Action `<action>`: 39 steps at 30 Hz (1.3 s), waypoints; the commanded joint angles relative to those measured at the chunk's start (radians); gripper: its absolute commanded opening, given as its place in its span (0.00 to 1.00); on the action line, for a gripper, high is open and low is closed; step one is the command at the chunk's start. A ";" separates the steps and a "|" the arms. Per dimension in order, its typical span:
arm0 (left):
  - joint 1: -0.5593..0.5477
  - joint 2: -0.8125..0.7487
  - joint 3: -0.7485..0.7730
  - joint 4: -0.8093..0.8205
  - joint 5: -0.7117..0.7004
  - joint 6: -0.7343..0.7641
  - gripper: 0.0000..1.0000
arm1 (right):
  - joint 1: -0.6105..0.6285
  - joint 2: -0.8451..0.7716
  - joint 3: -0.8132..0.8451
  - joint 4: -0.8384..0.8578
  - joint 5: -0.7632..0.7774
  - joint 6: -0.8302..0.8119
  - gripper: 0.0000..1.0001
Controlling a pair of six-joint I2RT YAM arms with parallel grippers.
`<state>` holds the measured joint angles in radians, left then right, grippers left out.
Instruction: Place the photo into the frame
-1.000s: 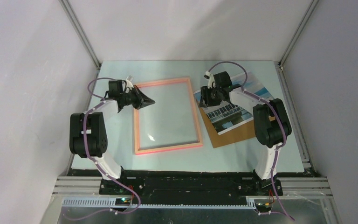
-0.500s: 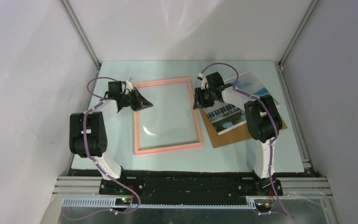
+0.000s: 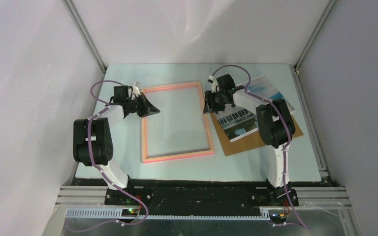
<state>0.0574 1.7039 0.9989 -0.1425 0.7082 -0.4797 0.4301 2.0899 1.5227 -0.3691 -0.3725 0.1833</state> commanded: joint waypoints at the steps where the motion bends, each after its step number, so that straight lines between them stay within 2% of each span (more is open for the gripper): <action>1: 0.007 -0.001 0.012 0.012 -0.025 0.044 0.00 | 0.008 0.024 0.038 -0.010 -0.016 0.002 0.50; 39: 0.007 0.040 0.050 -0.011 -0.053 0.138 0.00 | -0.004 0.063 0.075 -0.009 -0.119 0.025 0.48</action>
<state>0.0586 1.7348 1.0084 -0.1555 0.6754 -0.3904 0.4347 2.1361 1.5524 -0.3874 -0.4591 0.1917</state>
